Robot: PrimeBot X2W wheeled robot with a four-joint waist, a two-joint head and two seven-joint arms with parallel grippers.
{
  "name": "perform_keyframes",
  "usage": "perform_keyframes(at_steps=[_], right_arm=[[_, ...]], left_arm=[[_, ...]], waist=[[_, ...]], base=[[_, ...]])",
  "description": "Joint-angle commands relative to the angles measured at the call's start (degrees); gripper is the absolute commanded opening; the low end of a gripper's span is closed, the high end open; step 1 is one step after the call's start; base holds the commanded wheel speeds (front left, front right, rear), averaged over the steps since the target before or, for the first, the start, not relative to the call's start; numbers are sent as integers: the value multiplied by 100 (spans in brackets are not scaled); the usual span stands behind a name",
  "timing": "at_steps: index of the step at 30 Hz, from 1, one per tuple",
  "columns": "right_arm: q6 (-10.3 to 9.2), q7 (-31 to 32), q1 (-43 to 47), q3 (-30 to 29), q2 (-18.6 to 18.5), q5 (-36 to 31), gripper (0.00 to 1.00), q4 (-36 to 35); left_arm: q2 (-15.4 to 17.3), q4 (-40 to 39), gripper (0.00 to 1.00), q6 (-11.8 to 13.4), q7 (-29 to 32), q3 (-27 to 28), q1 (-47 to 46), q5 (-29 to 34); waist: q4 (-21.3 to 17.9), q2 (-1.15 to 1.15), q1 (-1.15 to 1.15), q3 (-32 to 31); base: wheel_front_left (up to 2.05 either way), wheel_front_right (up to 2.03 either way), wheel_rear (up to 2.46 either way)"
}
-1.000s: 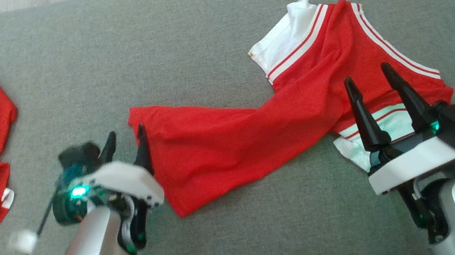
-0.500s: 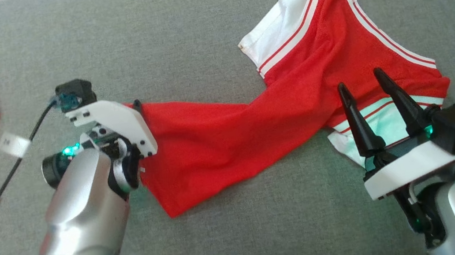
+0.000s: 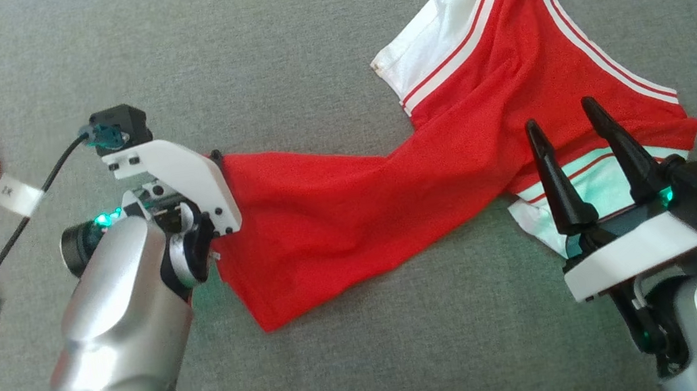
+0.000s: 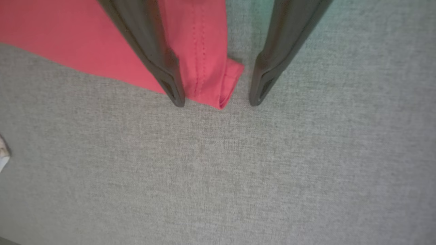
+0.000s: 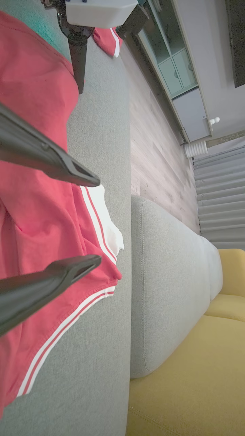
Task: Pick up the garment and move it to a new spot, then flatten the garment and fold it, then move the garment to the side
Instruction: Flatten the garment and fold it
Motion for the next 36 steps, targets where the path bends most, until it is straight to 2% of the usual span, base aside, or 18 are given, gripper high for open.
perform_keyframes(at_steps=[1, 8, 9, 10, 11, 16, 21, 25, 28, 32, 36], right_arm=[[39, 27, -117, 136, 40, -16, 100, -227], [39, 33, -126, 157, 48, -13, 100, -237], [39, 31, -128, 159, 49, -13, 100, -240], [39, 28, -127, 157, 49, -13, 100, -241], [39, 27, -126, 155, 50, -15, 100, -240], [39, 28, -128, 128, 53, -19, 100, -227], [39, 14, -117, 135, 55, -2, 100, -189], [39, 18, -63, 98, 54, 4, 100, -178], [39, 42, -5, 53, 35, -3, 100, -180], [39, 80, 69, 8, 4, 1, 100, -177], [39, 112, 98, 10, -11, 22, 100, -177]], left_arm=[[130, -25, 100, 22, 146, 61, 279, -28], [220, -383, 100, 120, 339, 7, 496, -56], [239, -412, 75, 130, 346, 5, 518, -56], [255, -439, 29, 130, 348, -4, 534, -52], [267, -465, 0, 128, 342, -12, 547, -47], [309, -684, 0, 100, 176, -59, 601, 16], [325, -1278, 0, 118, -690, 24, 696, 201], [267, -2428, 0, 100, -1534, 90, 997, 318], [248, -3542, 0, 126, -1877, -22, 1310, 462], [178, -4851, 0, 154, -1954, -389, 1632, 649], [-49, -5809, 0, 57, -1932, -800, 1776, 598]], waist=[[4, 0, 0, -2], [-32, 0, 0, 14], [-45, 0, 0, 19], [-55, 0, 0, 24], [-63, 0, 0, 27], [-66, 0, 0, -2], [-9, 0, 0, -130], [119, 0, 0, -256], [281, 0, 0, -364], [536, 0, 0, -538], [733, 0, 0, -678]], base=[[0, 0, 0], [0, 0, 0], [0, 0, 0], [0, 0, 0], [0, 0, 0], [0, 0, 0], [0, 0, 0], [0, 0, 0], [0, 0, 0], [0, 0, 0], [0, 0, 0]])
